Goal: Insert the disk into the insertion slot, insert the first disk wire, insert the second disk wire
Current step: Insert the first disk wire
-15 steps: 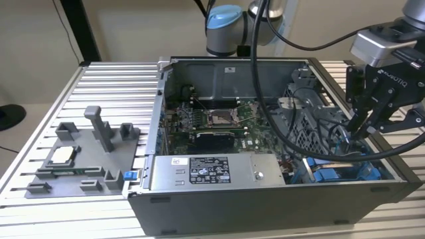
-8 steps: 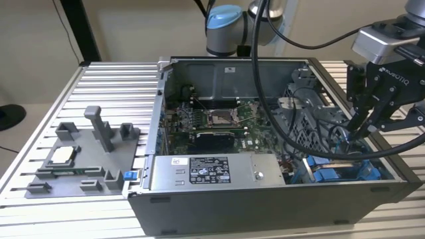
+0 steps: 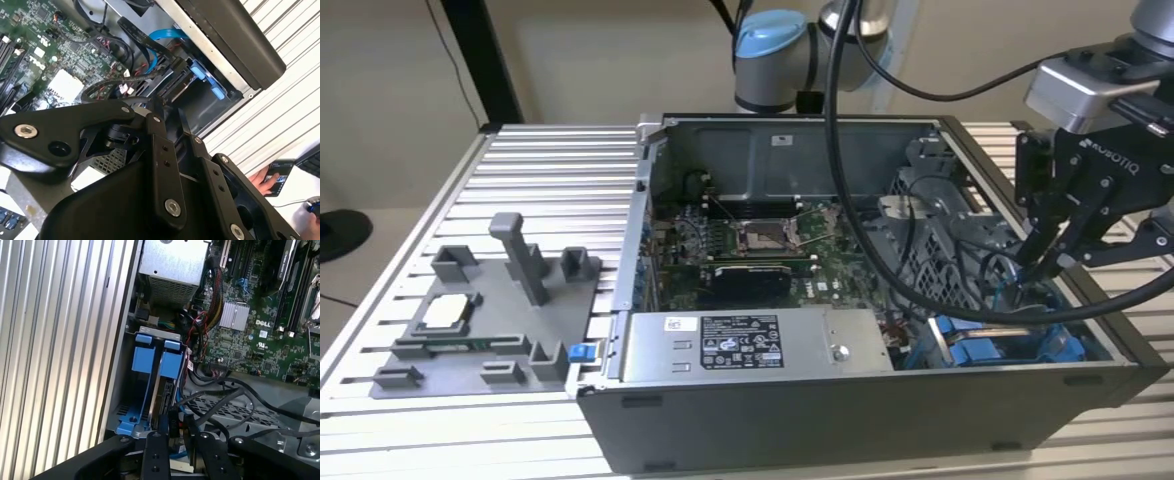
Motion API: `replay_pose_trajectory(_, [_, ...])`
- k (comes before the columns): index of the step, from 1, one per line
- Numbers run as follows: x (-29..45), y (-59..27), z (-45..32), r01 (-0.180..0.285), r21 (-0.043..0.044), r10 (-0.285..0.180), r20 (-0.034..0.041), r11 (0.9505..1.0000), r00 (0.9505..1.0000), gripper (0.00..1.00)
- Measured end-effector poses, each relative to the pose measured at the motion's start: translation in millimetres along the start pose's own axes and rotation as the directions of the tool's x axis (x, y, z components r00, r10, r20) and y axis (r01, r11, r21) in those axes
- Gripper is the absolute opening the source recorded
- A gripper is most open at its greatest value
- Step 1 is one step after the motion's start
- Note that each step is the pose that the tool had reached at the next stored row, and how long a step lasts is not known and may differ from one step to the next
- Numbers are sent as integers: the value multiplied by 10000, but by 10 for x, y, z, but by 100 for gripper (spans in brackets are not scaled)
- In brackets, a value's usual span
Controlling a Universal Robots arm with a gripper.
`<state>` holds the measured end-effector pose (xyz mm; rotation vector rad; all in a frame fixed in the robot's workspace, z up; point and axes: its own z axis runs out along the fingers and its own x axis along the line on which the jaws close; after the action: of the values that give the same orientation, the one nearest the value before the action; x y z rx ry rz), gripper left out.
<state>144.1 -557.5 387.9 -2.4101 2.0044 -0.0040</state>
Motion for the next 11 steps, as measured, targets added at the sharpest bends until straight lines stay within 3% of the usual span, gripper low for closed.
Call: replay_pose_trajectory(11, [28,5,-8,7,-8,-7,-3,10000,10000,0])
